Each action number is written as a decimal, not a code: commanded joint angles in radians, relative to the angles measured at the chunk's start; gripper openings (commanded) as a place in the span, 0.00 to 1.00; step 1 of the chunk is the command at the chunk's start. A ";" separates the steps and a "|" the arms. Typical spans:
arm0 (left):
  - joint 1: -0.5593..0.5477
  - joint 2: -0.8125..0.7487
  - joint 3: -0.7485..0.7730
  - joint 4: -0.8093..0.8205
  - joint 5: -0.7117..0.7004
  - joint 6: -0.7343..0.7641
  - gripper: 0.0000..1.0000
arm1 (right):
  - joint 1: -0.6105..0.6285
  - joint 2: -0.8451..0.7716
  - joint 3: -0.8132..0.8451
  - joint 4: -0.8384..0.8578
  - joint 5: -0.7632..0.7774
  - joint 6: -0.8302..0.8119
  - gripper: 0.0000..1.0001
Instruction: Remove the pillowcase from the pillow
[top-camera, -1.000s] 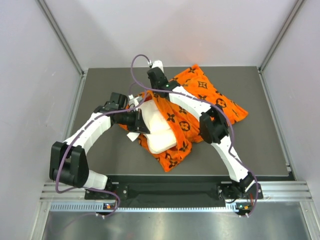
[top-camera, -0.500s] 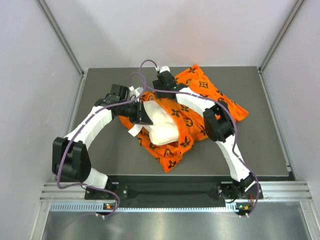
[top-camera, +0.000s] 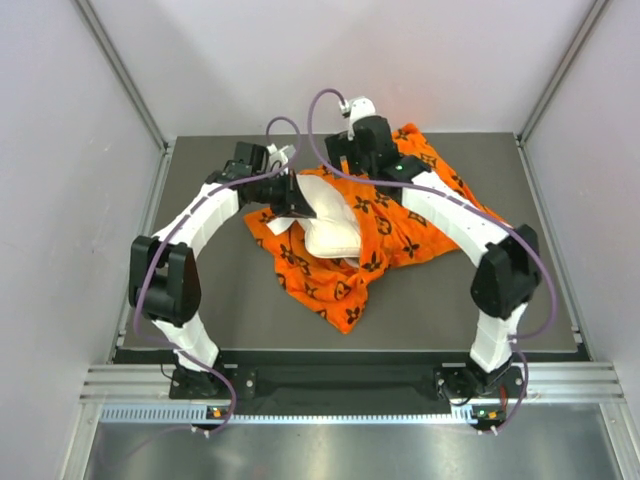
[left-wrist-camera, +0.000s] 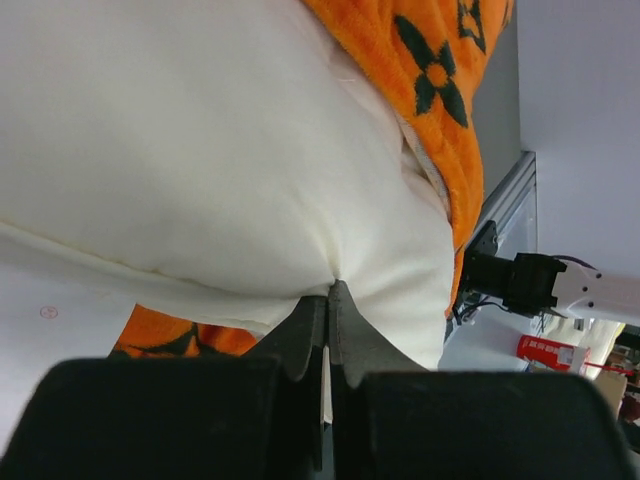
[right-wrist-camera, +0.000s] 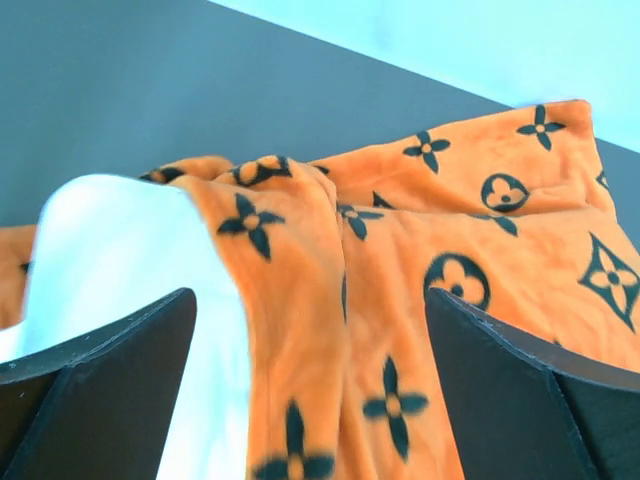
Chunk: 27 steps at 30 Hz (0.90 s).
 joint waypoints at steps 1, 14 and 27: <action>0.003 0.025 0.059 0.107 -0.022 -0.014 0.00 | 0.000 -0.120 -0.089 0.019 -0.004 0.006 0.96; 0.037 0.111 0.131 0.170 -0.055 -0.144 0.00 | 0.034 -0.398 -0.542 0.004 -0.038 0.145 0.95; 0.047 0.079 0.091 0.137 -0.053 -0.109 0.00 | 0.034 -0.211 -0.507 0.035 -0.124 0.198 0.89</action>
